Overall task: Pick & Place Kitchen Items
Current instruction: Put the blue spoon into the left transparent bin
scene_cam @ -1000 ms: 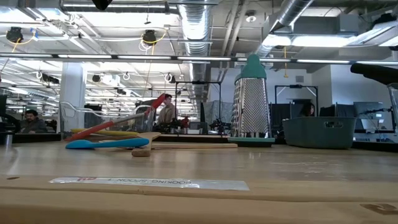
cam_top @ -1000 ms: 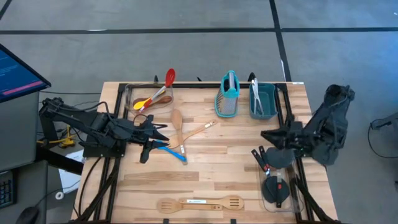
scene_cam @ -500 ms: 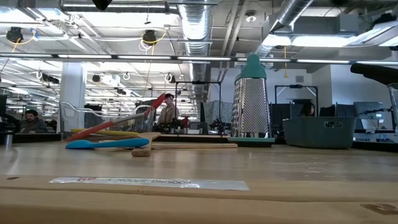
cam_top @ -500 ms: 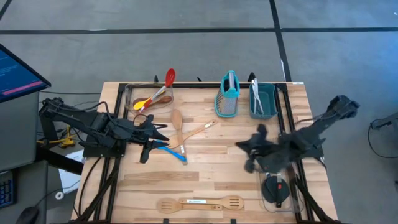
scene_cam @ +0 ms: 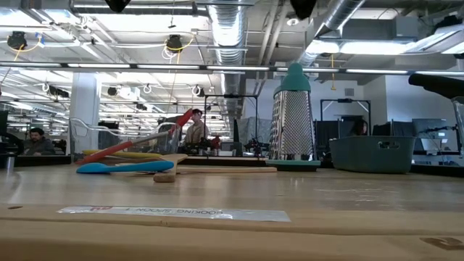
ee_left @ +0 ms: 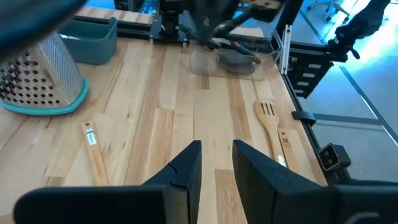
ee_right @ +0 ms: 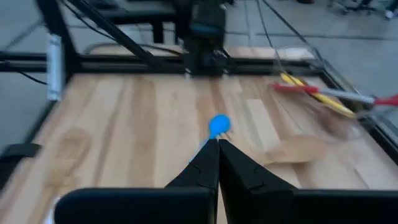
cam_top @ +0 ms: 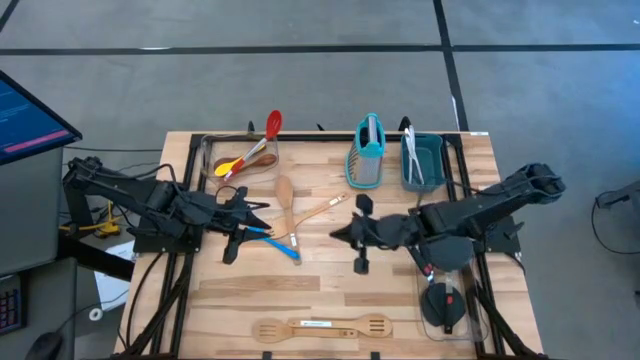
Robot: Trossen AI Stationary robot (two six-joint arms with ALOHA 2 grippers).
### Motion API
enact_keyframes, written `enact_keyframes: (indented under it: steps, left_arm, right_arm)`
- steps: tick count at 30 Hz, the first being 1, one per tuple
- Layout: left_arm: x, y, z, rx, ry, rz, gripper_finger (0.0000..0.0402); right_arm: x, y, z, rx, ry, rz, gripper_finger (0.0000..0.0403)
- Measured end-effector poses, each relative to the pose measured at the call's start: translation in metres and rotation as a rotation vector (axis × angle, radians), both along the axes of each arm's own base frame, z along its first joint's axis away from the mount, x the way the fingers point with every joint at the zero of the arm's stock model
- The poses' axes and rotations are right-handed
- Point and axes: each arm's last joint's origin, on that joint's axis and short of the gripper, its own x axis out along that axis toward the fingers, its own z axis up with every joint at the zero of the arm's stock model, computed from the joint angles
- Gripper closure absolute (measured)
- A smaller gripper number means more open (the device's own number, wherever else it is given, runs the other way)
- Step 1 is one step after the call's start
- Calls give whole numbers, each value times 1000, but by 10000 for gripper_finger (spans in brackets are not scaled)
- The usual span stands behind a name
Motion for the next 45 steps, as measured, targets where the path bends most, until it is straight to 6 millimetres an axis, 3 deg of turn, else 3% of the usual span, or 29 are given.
enact_keyframes:
  steps: [4, 9, 13, 23, 27, 36, 45]
  left_arm:
    - [0, 0, -17, 15, 47, -2, 325]
    - [-2, 1, -56, 28, 155, 9, 325]
    - [-3, 0, -77, -7, 181, 10, 325]
    - [-2, -1, -91, -30, 158, -3, 325]
    - [1, -2, -102, 65, 198, -50, 325]
    - [36, -9, -126, 168, 244, -85, 325]
    - [63, 5, -133, 172, 372, -97, 325]
  right_arm:
    - [12, -12, -14, -1, 30, -28, 403]
    - [24, -20, -33, 69, -42, 70, 403]
    - [21, -28, -47, 75, -86, 97, 403]
    - [-13, -41, -63, 6, -235, 109, 403]
    - [-25, -45, -64, 6, -247, 106, 403]
    - [-39, -45, -72, -39, -269, 199, 403]
    - [-44, -48, -79, -43, -263, 194, 403]
